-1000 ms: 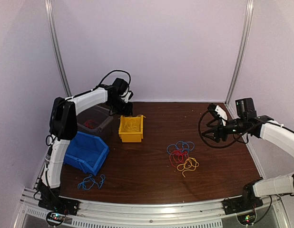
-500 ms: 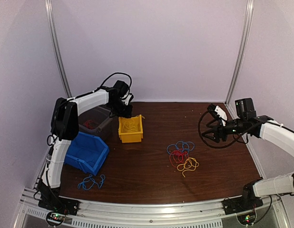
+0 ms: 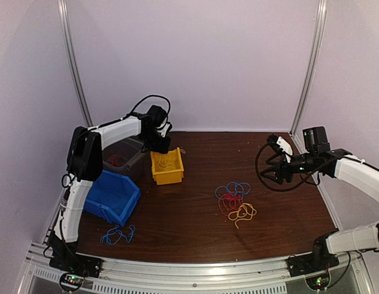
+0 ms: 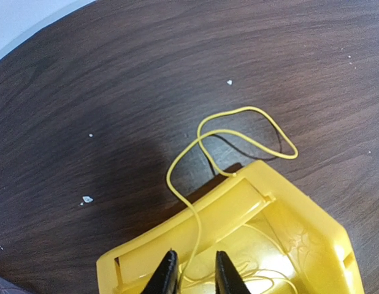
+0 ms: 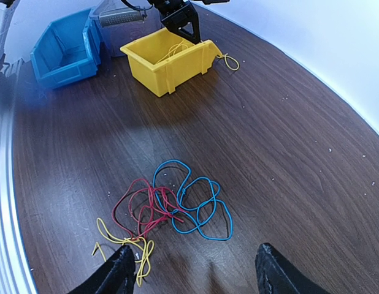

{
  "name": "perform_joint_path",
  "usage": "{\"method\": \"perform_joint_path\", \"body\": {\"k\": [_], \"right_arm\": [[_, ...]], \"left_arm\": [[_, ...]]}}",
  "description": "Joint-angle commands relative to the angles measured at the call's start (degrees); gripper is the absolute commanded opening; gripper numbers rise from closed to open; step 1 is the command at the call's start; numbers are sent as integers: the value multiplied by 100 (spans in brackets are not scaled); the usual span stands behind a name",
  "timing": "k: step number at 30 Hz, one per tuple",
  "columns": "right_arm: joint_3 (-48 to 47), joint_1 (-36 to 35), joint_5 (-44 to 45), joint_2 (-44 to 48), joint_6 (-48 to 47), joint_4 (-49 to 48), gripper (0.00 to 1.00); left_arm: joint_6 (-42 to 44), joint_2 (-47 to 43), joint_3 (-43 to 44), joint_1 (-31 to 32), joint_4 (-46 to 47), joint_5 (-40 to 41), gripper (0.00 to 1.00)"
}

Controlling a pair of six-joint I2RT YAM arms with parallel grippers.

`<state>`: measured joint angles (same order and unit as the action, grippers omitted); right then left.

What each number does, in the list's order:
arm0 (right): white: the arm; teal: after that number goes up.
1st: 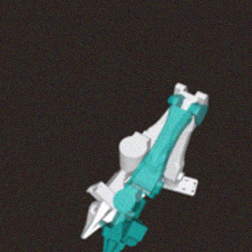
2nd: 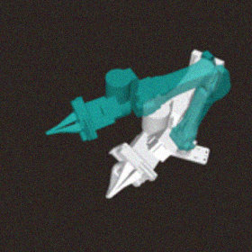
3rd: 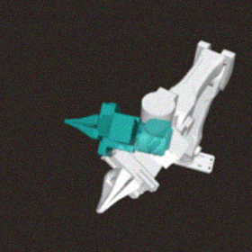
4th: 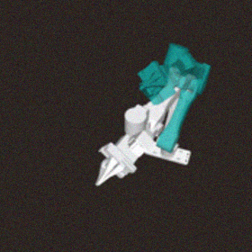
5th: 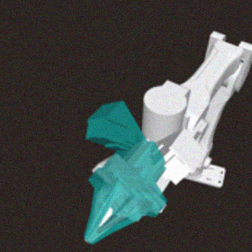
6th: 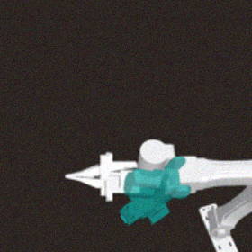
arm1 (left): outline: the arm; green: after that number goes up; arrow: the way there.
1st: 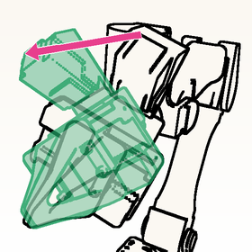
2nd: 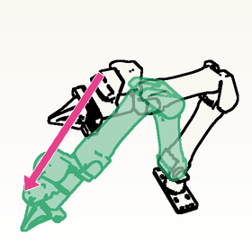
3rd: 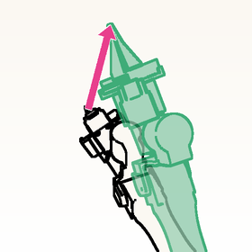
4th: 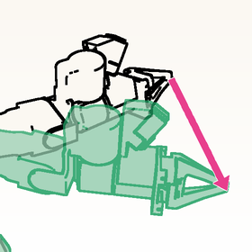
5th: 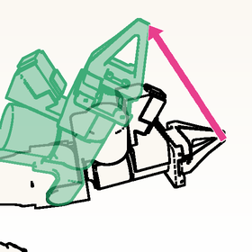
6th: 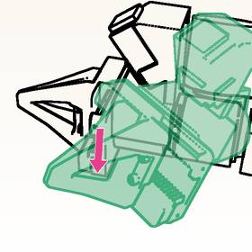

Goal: Untangle the cables

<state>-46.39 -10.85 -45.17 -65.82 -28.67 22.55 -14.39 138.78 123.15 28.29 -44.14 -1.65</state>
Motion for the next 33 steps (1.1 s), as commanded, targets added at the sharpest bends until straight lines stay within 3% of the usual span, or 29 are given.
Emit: {"method": "perform_joint_path", "body": {"k": [1,7,17,33], "right_arm": [[42,48,-62,-36,-51,48,68],[51,48,-51,-27,-60,47,68],[38,48,-34,-68,-102,65,68],[34,48,-111,-27,-113,93,68]], "left_arm": [[78,168,118,26,-95,243,18],[67,-88,318,111,-96,376,0],[31,-1532,-51,583,231,1056,0],[-479,-2912,-2216,966,356,1304,0]]}}
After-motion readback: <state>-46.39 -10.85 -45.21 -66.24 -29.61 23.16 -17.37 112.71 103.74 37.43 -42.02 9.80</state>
